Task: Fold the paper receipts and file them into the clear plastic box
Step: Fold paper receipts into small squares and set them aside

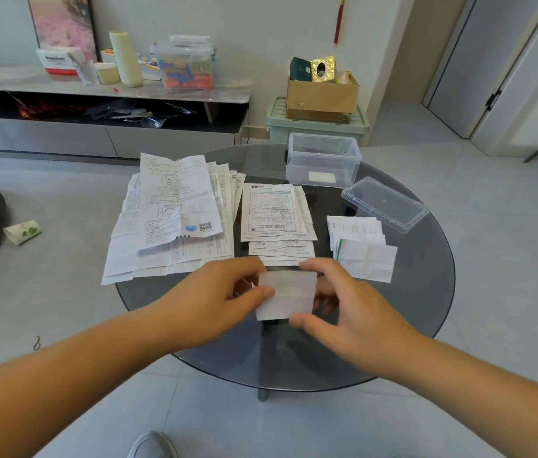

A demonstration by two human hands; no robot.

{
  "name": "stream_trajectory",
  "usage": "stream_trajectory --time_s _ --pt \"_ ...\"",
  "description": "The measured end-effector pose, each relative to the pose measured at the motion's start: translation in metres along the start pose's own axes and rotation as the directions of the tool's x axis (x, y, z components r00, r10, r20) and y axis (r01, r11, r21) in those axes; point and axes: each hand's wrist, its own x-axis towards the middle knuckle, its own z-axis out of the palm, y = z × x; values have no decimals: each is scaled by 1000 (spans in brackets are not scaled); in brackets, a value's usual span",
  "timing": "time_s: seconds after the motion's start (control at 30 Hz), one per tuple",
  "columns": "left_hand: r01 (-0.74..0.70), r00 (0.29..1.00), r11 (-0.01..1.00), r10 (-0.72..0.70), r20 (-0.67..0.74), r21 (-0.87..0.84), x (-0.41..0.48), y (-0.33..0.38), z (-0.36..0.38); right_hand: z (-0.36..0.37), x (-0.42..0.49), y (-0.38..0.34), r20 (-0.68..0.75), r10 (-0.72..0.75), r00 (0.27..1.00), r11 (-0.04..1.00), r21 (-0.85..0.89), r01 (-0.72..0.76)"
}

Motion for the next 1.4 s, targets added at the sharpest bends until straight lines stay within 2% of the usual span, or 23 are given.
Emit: stream_trajectory --time_s 0.07,0.17,0.37,0.57,1.23,1.4 --pt "63 997 998 -63 -34 11 6 0 1 3 6 1 -52 43 998 999 -5 -44" --pt "87 995 991 -82 -53 103 15 3 5 6 13 1 -108 64 992 997 -42 -68" --pt "135 991 971 -132 -27 195 20 2 11 12 18 -3 -89 41 995 979 -197 -58" --pt "119 990 962 -135 48 246 18 -3 5 16 21 0 -52 24 998 966 -256 -36" --pt "250 951 931 -289 115 266 36 14 2 16 26 3 10 5 1000 977 -214 -3" --pt "245 964 948 -260 52 201 34 13 -1 15 25 4 24 0 1000 981 -192 5"
